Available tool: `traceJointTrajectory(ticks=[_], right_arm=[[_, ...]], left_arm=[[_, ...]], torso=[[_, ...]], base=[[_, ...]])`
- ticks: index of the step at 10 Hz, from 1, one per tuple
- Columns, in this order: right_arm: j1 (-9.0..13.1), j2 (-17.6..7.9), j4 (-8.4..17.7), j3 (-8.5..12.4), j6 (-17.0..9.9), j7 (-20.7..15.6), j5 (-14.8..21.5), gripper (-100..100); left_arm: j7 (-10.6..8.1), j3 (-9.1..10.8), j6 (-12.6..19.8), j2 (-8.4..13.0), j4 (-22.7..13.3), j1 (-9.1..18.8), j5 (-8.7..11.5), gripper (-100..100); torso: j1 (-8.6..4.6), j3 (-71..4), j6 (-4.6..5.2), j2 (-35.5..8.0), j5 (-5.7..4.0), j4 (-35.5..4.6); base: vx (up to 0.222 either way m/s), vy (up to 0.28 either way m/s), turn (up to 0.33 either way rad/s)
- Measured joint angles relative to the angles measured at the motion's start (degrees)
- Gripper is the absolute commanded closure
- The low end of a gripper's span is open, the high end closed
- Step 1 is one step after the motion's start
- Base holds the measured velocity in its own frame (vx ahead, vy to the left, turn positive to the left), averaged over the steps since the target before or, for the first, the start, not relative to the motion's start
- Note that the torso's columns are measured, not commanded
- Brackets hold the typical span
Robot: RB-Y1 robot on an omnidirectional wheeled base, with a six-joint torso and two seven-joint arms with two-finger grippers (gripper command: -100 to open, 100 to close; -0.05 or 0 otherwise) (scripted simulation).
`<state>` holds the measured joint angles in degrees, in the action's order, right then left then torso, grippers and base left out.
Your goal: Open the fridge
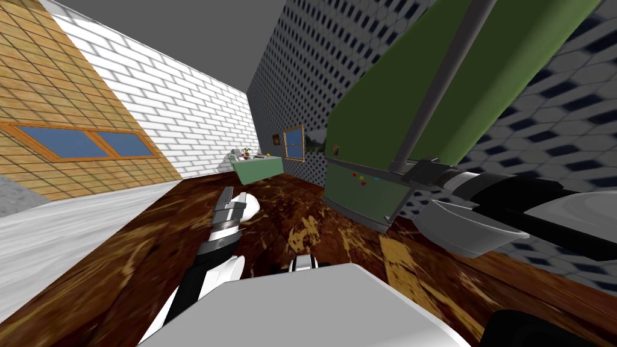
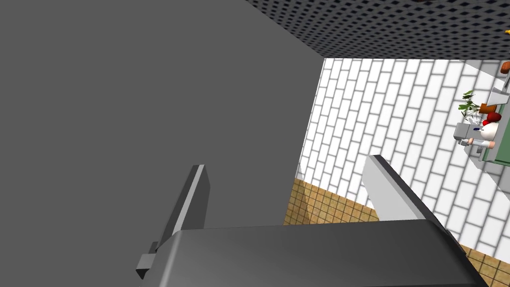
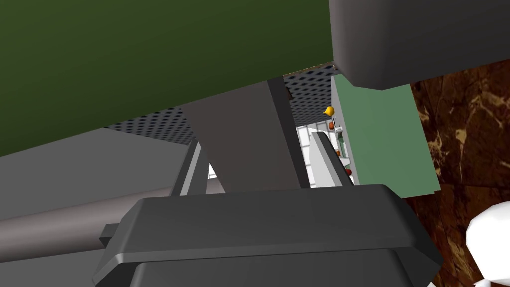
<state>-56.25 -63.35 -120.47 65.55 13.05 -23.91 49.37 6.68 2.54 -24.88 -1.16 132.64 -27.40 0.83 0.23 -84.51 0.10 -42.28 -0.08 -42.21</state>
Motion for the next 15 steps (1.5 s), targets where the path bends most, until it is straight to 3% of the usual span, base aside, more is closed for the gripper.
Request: traceJointTrajectory(ticks=[3,7,10,13,15], right_arm=[[-0.9,-0.1,1.2,0.0,-0.7,0.1,0.2,100],[-1.8,0.4,3.5,0.9,-0.9,-0.2,0.3,100],[-3.0,-0.1,4.8,0.7,-2.7,0.0,0.7,100],[-4.2,0.2,6.3,2.0,-3.1,0.2,0.7,100],[-4.7,0.4,6.4,1.9,-3.3,0.2,0.8,100]], left_arm=[[0.00,0.01,0.0,0.0,0.0,0.0,0.0,0],[0.00,0.00,0.0,0.0,0.0,0.0,0.0,0],[0.00,0.00,0.0,0.0,0.0,0.0,0.0,0],[0.00,0.00,0.0,0.0,0.0,0.0,0.0,0],[0.00,0.02,0.0,0.0,0.0,0.0,0.0,0]], torso=[[-0.42,-0.1,-0.16,0.1,0.09,-0.1],[0.12,-0.3,-0.26,0.4,0.15,0.1],[-0.20,-0.3,-0.24,0.3,0.13,0.0],[-0.07,0.0,-0.01,-0.1,0.13,-0.1],[-0.65,0.1,-0.04,-0.4,0.13,-0.3]], base=[[0.069,0.233,-0.049],[0.094,0.271,-0.062],[0.076,0.294,-0.054],[0.051,0.297,-0.047],[0.061,0.140,-0.006]])
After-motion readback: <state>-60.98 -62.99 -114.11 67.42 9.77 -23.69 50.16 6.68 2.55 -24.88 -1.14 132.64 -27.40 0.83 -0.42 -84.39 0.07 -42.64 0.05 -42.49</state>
